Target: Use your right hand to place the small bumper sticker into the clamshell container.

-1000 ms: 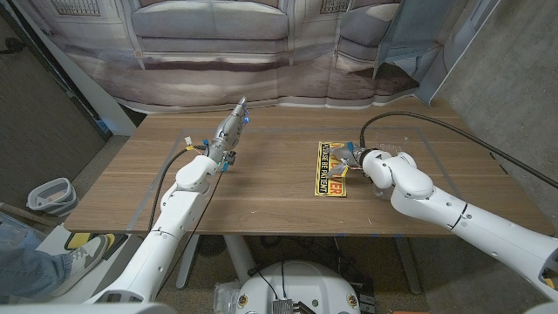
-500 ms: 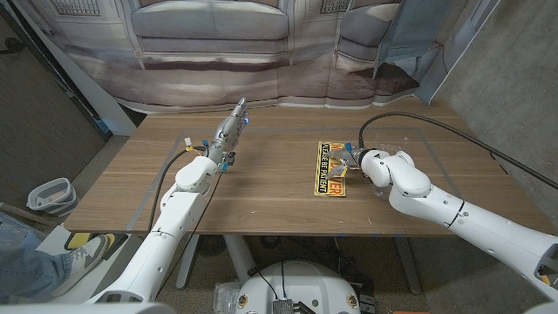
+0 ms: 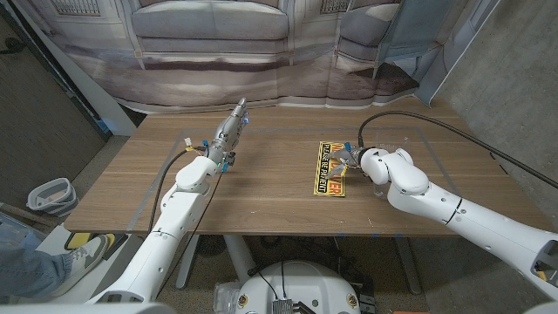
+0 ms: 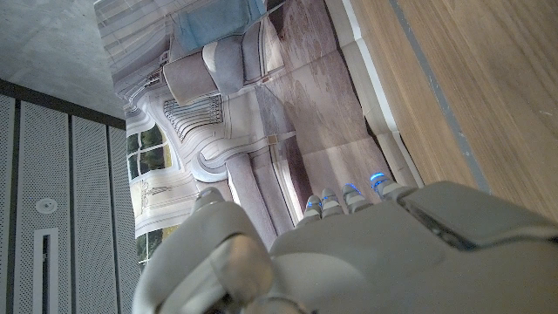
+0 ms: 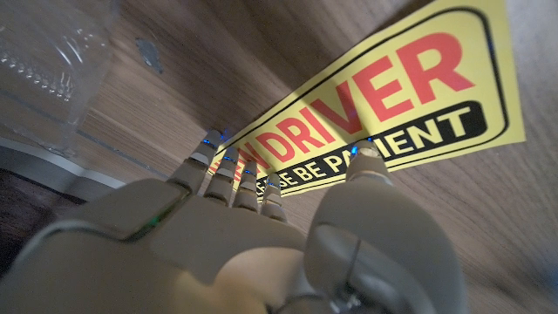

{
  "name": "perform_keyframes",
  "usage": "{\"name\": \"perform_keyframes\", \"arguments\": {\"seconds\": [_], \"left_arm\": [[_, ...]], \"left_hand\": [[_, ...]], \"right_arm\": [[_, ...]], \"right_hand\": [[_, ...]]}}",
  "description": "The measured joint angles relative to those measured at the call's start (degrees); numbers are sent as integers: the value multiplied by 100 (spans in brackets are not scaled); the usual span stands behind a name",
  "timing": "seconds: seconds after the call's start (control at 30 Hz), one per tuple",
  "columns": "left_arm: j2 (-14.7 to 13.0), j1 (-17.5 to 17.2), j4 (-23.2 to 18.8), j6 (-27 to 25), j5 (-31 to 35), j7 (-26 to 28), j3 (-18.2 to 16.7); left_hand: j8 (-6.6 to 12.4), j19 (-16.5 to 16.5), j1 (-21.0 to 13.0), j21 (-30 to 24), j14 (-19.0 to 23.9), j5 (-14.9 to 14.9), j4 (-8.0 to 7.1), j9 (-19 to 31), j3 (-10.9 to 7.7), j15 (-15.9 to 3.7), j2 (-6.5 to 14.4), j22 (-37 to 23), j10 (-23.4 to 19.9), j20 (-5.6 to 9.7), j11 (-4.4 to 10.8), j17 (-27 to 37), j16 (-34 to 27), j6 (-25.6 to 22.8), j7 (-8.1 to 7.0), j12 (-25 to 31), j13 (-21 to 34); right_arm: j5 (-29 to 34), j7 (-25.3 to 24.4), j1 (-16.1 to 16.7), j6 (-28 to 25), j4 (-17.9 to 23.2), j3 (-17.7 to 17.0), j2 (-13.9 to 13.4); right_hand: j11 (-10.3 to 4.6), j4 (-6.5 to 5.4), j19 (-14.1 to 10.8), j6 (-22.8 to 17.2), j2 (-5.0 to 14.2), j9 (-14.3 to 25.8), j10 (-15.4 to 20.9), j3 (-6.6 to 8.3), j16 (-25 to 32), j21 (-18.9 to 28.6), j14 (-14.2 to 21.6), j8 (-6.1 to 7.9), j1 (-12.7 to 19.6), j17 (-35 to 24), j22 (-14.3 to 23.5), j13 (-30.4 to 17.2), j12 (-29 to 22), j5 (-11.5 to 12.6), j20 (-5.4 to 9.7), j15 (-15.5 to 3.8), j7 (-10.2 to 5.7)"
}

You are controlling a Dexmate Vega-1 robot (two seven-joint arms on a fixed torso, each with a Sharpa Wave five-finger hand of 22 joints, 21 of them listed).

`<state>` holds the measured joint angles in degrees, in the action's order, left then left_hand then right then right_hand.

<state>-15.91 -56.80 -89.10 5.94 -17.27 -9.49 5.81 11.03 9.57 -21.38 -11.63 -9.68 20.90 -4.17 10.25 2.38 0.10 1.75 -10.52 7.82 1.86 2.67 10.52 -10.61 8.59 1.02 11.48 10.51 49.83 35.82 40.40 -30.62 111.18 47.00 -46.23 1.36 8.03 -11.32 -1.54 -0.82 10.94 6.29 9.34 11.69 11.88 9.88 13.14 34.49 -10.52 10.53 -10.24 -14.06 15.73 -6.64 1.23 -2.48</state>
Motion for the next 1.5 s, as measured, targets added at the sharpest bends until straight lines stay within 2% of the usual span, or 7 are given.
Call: {"name": "perform_keyframes", "arguments": {"seconds": [0.47,0.77,0.83,0.9,1.0,1.3,1.5], "left_arm": [[0,-6,-65,-36,30,34,46],[0,-5,-68,-67,32,38,64],[0,-3,-68,-68,31,37,66],[0,0,-68,-69,32,38,69],[0,1,-68,-77,32,38,70],[0,4,-68,-90,34,39,74],[3,6,-67,-99,38,49,79]], "left_hand": [[0,0,0,0,0,0,-10,0,9,0,0,0,0,0,0,0,0,0,0,0,0],[0,0,0,0,0,0,-24,0,23,0,0,0,0,0,0,0,0,0,0,0,0],[0,0,-22,0,0,0,-24,0,23,0,22,0,0,0,0,0,0,0,0,0,0],[0,0,-22,0,0,0,-24,0,23,0,22,0,0,0,0,0,0,0,0,0,0],[0,0,-22,0,0,0,-24,30,23,0,22,0,0,0,0,0,0,0,0,0,0],[0,0,-22,0,0,0,-4,30,42,0,22,0,0,0,0,0,0,0,0,0,0],[0,0,-22,0,0,0,0,30,46,0,22,0,0,0,0,0,0,0,0,0,0]], "right_arm": [[103,28,-9,-47,-55,57,8],[185,-89,54,-53,-105,80,16],[195,-112,64,-53,-114,82,18],[217,-161,72,-51,-122,84,21],[233,-206,98,-41,-148,86,33],[287,-307,133,-13,-184,88,55],[317,-381,165,-2,-187,82,58]], "right_hand": [[-112,-16,-145,-330,1,0,437,15,63,22,408,61,1,0,-1,1,-127,39,1,-165,-91],[-209,-21,-308,-621,109,1,820,58,109,44,695,66,109,-14,29,-7,-192,39,83,-328,-198],[-230,-15,-348,-677,103,1,878,65,111,79,734,107,139,-14,29,-21,-214,54,123,-367,-211],[-223,-15,-372,-709,115,1,924,65,111,89,803,107,169,-14,29,-31,-235,62,104,-355,-223],[-241,-15,-430,-782,121,1,1016,65,111,89,895,110,213,-14,29,-34,-236,63,163,-354,-229],[-300,-54,-637,-1200,142,2,1425,105,194,133,1502,150,251,-26,29,-33,-392,67,245,-375,-367],[-320,-55,-708,-1342,173,15,1585,106,195,133,1681,173,282,-36,55,-33,-435,67,255,-406,-427]]}}
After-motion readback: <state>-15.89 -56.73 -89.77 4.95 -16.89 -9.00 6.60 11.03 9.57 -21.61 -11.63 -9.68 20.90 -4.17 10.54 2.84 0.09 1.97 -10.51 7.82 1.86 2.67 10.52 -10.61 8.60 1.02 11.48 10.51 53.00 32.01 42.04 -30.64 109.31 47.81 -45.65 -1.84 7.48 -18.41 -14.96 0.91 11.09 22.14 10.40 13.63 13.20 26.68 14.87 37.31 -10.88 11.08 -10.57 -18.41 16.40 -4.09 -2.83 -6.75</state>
